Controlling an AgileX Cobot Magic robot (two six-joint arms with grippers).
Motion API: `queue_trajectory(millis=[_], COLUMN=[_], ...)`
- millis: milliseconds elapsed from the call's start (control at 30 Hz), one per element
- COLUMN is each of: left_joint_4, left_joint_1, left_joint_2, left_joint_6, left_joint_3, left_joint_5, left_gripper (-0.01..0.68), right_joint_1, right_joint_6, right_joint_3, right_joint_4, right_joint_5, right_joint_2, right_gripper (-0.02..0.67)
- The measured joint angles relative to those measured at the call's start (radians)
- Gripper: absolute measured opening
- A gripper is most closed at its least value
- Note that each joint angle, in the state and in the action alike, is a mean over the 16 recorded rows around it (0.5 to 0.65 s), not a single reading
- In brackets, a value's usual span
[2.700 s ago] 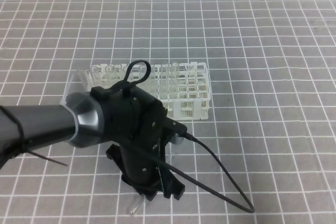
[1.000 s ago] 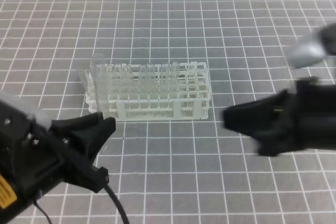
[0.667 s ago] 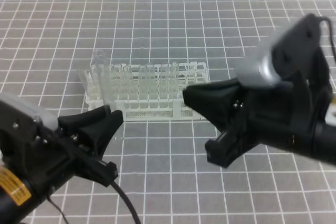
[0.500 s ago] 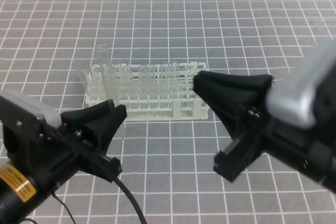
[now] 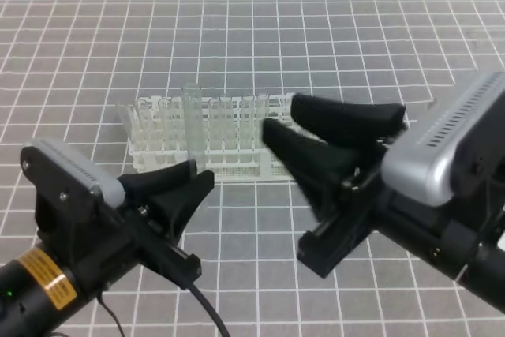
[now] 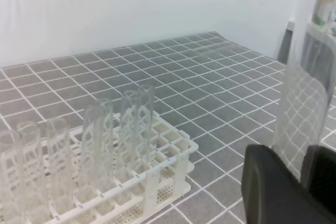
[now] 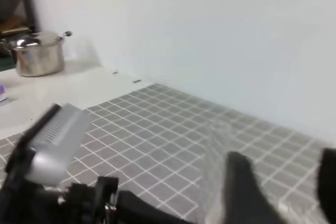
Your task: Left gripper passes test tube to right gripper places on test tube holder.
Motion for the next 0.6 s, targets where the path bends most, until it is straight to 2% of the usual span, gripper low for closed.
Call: queue_trajectory(millis=[600], left_joint_4=[0.053], left_joint_1=[-0.001], left_joint_2=[0.018], left_joint_6=[-0.041], left_joint_3=[0.000], left_joint_5=[-0.043], left_gripper=[0.006], right_joint_1=[0.017], right_joint_6=[0.038], right_joint_3=[-0.150], right_joint_4=[-0.057], right_joint_5=[-0.048], right_joint_2=[0.217], right_gripper=[0.043])
